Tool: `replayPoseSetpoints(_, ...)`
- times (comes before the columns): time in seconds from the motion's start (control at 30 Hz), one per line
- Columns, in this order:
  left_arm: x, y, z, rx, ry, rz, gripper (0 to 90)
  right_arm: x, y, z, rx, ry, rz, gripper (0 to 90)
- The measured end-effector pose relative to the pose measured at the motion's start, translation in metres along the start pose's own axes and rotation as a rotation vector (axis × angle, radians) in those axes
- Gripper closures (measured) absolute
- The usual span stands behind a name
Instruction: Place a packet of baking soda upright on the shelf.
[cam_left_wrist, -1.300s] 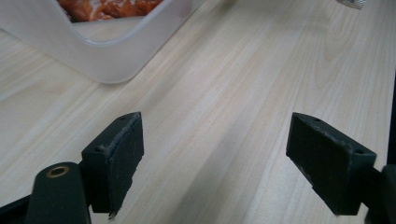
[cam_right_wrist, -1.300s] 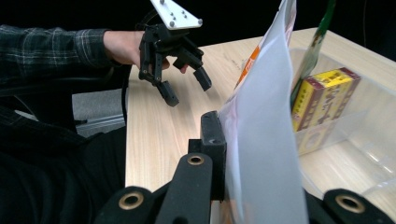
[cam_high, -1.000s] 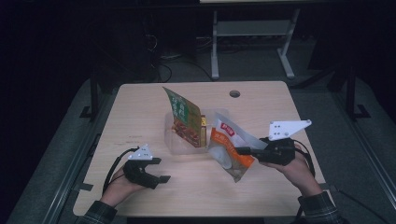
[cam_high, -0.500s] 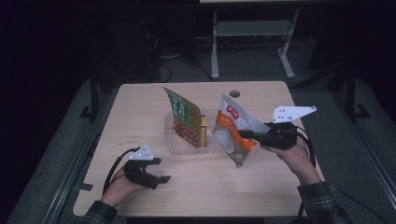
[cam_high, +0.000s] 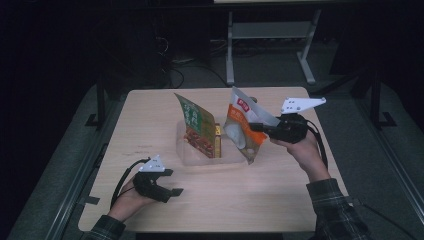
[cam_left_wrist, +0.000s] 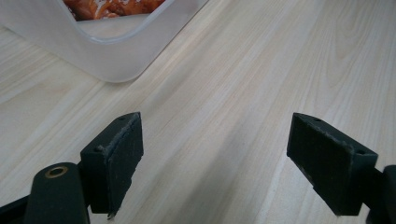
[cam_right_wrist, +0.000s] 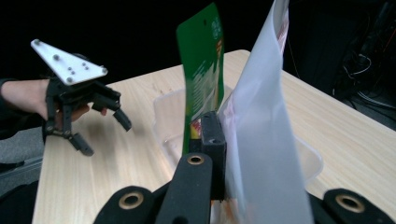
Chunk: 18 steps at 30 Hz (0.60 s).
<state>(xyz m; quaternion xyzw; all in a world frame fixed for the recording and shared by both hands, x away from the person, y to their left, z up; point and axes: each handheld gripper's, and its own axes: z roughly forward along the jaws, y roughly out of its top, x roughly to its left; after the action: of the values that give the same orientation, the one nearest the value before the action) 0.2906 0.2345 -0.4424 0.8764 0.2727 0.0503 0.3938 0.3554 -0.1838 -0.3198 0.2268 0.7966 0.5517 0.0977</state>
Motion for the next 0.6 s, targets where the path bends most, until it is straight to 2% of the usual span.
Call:
replayPoseSetpoints(0.33, 0.0, 0.0, 0.001, 0.006, -0.009, 0.007, 18.1, -0.016, 0.005, 0.02, -0.01, -0.017, 0.032, 90.0)
replayPoseSetpoints(0.57, -0.001, 0.0, 0.001, 0.008, -0.012, -0.003, 18.1, -0.025, 0.005, 0.033, 0.002, -0.043, 0.043, 90.0)
replayPoseSetpoints(0.6, 0.0, 0.0, 0.001, 0.009, -0.01, 0.006, 18.2, -0.026, 0.004, 0.034, 0.004, -0.045, 0.045, 90.0)
